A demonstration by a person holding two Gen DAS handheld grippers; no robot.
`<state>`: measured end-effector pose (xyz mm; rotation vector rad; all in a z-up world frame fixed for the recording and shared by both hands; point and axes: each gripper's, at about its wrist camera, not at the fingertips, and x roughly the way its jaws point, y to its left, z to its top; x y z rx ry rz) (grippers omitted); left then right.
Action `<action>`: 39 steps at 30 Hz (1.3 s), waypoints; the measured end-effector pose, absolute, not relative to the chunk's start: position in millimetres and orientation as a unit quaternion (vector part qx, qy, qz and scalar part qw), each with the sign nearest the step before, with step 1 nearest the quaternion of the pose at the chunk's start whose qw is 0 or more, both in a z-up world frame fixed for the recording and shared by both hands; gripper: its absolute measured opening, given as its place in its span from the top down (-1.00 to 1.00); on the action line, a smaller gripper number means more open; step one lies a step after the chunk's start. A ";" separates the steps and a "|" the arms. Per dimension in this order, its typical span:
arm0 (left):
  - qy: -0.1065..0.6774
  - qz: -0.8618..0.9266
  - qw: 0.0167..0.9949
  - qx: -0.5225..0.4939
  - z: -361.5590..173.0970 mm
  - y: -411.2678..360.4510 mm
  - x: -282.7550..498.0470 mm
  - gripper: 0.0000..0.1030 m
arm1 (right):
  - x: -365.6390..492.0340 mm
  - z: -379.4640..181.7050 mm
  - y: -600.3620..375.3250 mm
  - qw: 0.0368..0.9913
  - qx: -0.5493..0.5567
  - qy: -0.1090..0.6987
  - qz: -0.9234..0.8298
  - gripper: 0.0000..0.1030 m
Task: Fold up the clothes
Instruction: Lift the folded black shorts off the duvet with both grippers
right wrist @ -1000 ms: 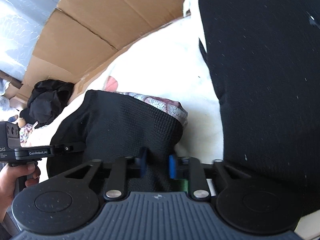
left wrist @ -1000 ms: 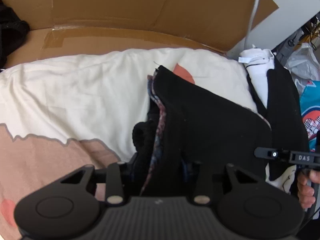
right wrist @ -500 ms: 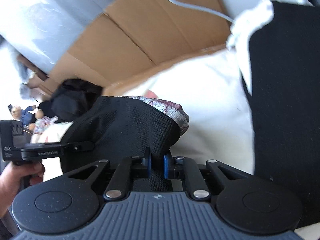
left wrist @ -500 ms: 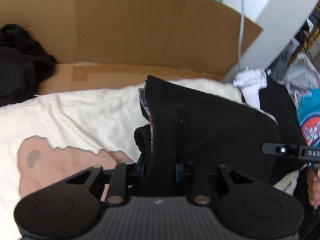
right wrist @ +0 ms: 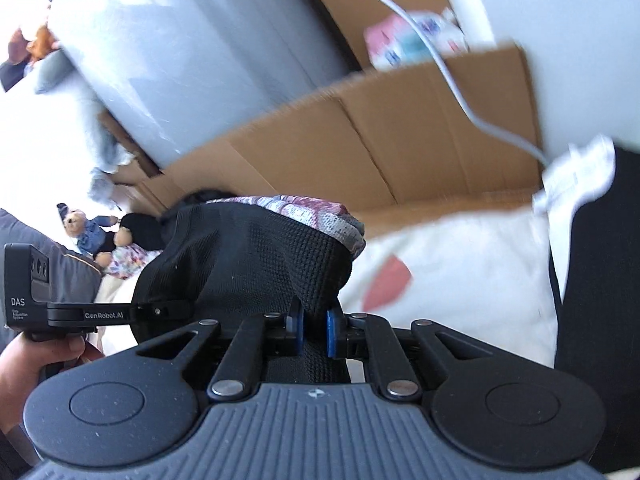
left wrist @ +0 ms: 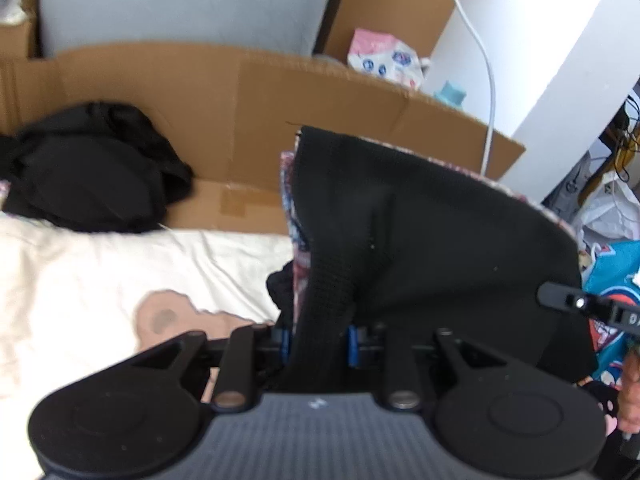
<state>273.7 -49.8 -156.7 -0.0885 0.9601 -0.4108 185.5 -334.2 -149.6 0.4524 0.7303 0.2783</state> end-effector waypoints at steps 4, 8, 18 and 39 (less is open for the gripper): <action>0.433 -0.181 0.882 -0.043 -112.5 -39.9 260.3 0.48 | 187.1 -107.3 -319.6 0.909 0.201 0.336 0.141 0.80; 0.403 -0.164 0.898 -0.062 -66.6 -28.3 243.4 0.48 | 185.6 -52.2 -306.5 0.921 0.178 0.314 0.147 0.80; 0.374 -0.122 0.912 -0.118 -1.9 -9.4 189.9 0.48 | 178.5 45.4 -287.2 0.923 0.157 0.312 0.163 0.80; 0.390 -0.133 0.903 -0.118 -1.0 -27.4 134.6 0.48 | 101.8 64.9 -287.1 0.930 0.109 0.311 0.160 0.81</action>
